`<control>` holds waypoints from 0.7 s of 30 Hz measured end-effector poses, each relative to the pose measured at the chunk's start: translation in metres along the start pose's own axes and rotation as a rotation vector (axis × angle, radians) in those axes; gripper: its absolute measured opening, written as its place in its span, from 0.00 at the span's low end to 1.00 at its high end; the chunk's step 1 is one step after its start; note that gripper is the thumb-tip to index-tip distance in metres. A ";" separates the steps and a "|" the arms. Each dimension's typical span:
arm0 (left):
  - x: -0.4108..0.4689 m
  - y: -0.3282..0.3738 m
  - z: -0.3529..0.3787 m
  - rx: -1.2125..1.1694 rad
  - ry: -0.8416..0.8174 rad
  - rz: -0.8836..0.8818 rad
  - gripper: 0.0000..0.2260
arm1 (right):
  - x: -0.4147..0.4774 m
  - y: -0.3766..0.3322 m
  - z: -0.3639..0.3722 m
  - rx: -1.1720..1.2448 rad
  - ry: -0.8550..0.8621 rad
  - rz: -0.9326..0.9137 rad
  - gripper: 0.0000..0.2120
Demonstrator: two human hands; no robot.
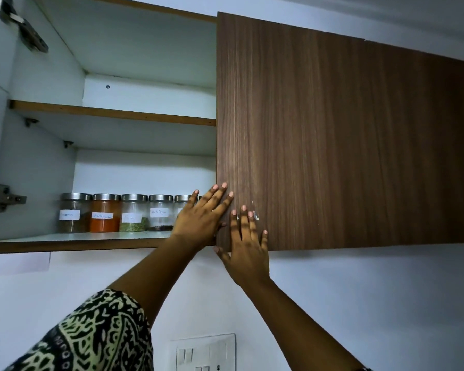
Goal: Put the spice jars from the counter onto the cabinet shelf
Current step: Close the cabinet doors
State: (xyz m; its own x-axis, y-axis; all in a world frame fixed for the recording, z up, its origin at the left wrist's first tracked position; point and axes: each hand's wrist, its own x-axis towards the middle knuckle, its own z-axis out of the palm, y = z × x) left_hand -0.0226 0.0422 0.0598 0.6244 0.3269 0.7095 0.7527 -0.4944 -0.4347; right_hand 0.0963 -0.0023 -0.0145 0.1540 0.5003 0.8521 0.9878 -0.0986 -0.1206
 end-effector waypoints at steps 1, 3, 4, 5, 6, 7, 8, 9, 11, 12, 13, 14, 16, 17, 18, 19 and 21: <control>-0.003 0.004 0.000 -0.012 -0.013 -0.026 0.31 | 0.000 0.001 -0.005 0.004 -0.047 -0.002 0.40; -0.010 0.012 -0.001 -0.016 -0.046 -0.059 0.30 | 0.000 0.001 -0.017 -0.026 -0.111 -0.007 0.39; -0.014 0.015 -0.007 -0.014 -0.068 -0.064 0.30 | 0.000 0.001 -0.025 -0.038 -0.145 -0.011 0.38; -0.022 0.017 -0.014 -0.012 -0.090 -0.075 0.30 | -0.002 0.000 -0.034 -0.041 -0.176 -0.014 0.37; -0.026 0.018 -0.020 -0.016 -0.087 -0.081 0.29 | -0.001 -0.001 -0.042 -0.042 -0.183 -0.012 0.35; -0.035 0.020 -0.026 -0.022 -0.080 -0.091 0.28 | -0.003 -0.004 -0.050 -0.035 -0.174 -0.016 0.34; -0.043 0.021 -0.033 -0.025 -0.073 -0.103 0.27 | -0.005 -0.006 -0.060 -0.025 -0.152 -0.028 0.33; -0.056 0.021 -0.044 -0.031 -0.069 -0.123 0.27 | -0.009 -0.012 -0.071 -0.011 -0.111 -0.049 0.31; -0.079 0.020 -0.070 -0.071 -0.046 -0.162 0.24 | -0.018 -0.028 -0.092 0.018 -0.011 -0.095 0.27; -0.091 0.018 -0.084 -0.100 -0.010 -0.185 0.23 | -0.023 -0.038 -0.102 0.032 0.041 -0.125 0.25; -0.102 0.016 -0.098 -0.127 0.046 -0.209 0.22 | -0.028 -0.049 -0.112 0.043 0.092 -0.163 0.23; -0.117 0.010 -0.117 -0.147 0.109 -0.230 0.21 | -0.033 -0.064 -0.124 0.055 0.146 -0.211 0.22; -0.145 -0.005 -0.152 -0.183 0.256 -0.278 0.19 | -0.040 -0.096 -0.149 0.097 0.261 -0.311 0.19; -0.159 -0.014 -0.170 -0.191 0.343 -0.305 0.18 | -0.042 -0.114 -0.163 0.121 0.315 -0.361 0.17; -0.172 -0.025 -0.188 -0.188 0.439 -0.333 0.17 | -0.043 -0.133 -0.177 0.145 0.362 -0.404 0.16; -0.188 -0.039 -0.208 -0.162 0.537 -0.362 0.17 | -0.044 -0.157 -0.192 0.171 0.402 -0.452 0.15; -0.220 -0.067 -0.245 -0.103 0.694 -0.441 0.16 | -0.046 -0.205 -0.219 0.225 0.468 -0.533 0.15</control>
State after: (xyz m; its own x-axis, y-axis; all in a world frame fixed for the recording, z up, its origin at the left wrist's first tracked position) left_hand -0.2616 -0.1939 0.0690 -0.0197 -0.0463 0.9987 0.8542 -0.5198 -0.0073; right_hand -0.1181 -0.1939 0.0823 -0.3241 0.0076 0.9460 0.9144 0.2590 0.3112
